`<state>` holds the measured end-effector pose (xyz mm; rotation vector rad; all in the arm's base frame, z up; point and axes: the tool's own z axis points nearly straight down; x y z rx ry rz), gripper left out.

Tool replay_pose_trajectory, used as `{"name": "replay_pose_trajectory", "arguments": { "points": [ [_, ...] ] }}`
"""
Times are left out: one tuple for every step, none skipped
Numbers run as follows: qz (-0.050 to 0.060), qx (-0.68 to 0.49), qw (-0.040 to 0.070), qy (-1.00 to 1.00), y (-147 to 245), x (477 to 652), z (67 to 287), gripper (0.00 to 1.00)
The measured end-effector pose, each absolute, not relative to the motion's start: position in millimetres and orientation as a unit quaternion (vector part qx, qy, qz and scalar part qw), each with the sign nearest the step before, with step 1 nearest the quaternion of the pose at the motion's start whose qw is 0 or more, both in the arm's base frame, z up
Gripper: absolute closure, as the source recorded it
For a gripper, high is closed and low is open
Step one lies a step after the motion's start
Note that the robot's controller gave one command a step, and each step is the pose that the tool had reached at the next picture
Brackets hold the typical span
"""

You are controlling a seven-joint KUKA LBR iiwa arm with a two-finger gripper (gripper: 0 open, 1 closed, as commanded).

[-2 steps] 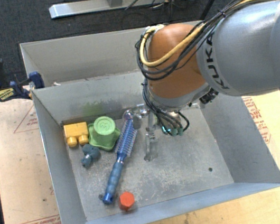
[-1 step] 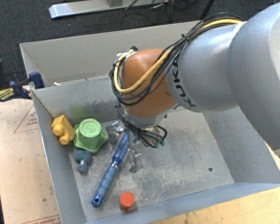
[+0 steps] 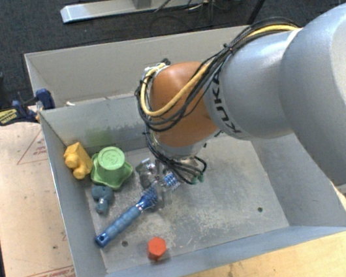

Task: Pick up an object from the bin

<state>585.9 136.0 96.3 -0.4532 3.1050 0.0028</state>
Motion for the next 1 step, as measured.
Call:
{"name": "replay_pose_trajectory", "arguments": {
  "points": [
    [0.000,-0.144,0.005,0.990,125.4,570.5,255.4,1.00]
  ]
}}
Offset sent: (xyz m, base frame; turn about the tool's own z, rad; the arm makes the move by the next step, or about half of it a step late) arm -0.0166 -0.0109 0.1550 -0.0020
